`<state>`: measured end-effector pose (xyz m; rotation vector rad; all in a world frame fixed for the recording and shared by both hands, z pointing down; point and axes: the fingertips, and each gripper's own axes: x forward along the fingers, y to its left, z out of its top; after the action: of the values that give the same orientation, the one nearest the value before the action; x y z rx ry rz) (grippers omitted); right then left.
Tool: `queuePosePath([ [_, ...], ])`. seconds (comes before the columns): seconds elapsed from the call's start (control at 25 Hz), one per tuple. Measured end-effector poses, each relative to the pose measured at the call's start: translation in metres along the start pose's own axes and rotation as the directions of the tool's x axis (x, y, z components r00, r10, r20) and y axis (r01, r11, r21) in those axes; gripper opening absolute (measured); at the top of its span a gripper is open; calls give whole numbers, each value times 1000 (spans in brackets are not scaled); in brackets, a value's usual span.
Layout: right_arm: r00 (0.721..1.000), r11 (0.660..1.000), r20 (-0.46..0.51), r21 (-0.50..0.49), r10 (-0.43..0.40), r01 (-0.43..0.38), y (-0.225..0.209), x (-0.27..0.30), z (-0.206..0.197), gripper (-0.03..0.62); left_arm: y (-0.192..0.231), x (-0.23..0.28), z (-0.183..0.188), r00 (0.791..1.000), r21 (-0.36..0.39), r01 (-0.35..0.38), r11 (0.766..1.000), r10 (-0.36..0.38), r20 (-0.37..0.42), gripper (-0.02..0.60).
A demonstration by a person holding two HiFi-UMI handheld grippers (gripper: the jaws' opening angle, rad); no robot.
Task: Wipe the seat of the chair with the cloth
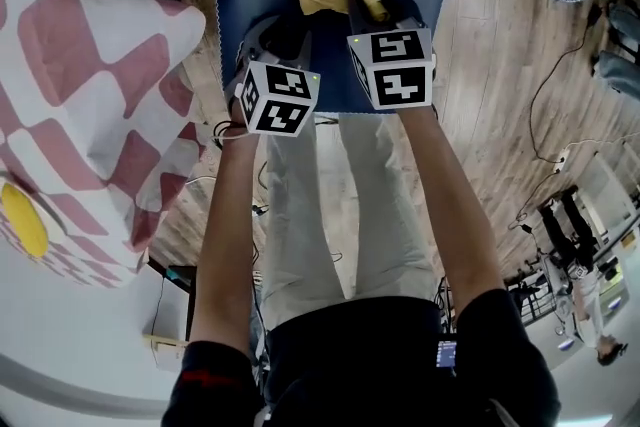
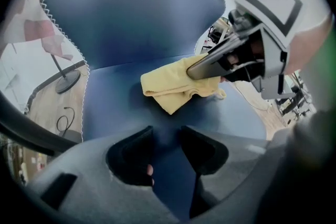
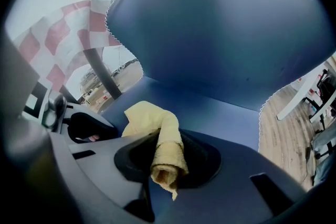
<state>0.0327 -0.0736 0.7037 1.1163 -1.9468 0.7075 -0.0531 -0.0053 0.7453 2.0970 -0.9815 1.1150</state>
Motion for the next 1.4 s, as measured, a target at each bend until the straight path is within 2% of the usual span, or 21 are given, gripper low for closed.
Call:
queuePosePath([
  [0.08,1000,1000,-5,-7,7,-7,5,-7,0,75,-2,-5,-2,999,-83,41,996,-43,-19,169],
  [0.16,1000,1000,-13,-21,12,-12,7,-17,0,75,-12,-14,-7,990,-152,122,981,-131,-57,169],
  [0.24,1000,999,-25,-40,8,-9,3,-30,0,75,-21,-27,-11,980,-181,162,970,-179,-84,165],
  [0.52,999,999,-44,-40,-14,12,-16,-92,12,75,-25,-84,1,990,-122,103,987,-114,-83,107],
  [0.6,999,999,-39,-33,-26,25,-26,-116,20,75,-27,-104,16,993,-61,83,995,-87,-78,69],
  [0.68,999,999,-28,-14,-43,43,-32,-142,28,75,-32,-127,32,994,-5,91,996,-91,-67,37],
  [0.8,998,998,12,-2,-61,61,-33,-173,52,75,-25,-156,61,995,-18,96,995,-96,-15,26],
  [0.92,996,998,61,-9,-69,69,-34,-203,83,75,-15,-190,96,997,-48,65,997,-64,39,21],
  [1.04,991,997,112,-26,-68,72,-30,-237,113,75,-10,-237,133,992,-50,23,998,-17,126,21],
  [1.12,986,996,153,-43,-67,74,-25,-260,135,75,-10,-269,155,984,-52,5,999,4,176,21],
  [1.24,970,994,232,-64,-67,84,-23,-291,174,75,-6,-309,194,963,-27,-32,999,38,269,21],
  [1.4,943,989,325,-101,-71,109,-16,-334,220,75,-4,-361,234,939,-11,-81,997,80,334,21],
])
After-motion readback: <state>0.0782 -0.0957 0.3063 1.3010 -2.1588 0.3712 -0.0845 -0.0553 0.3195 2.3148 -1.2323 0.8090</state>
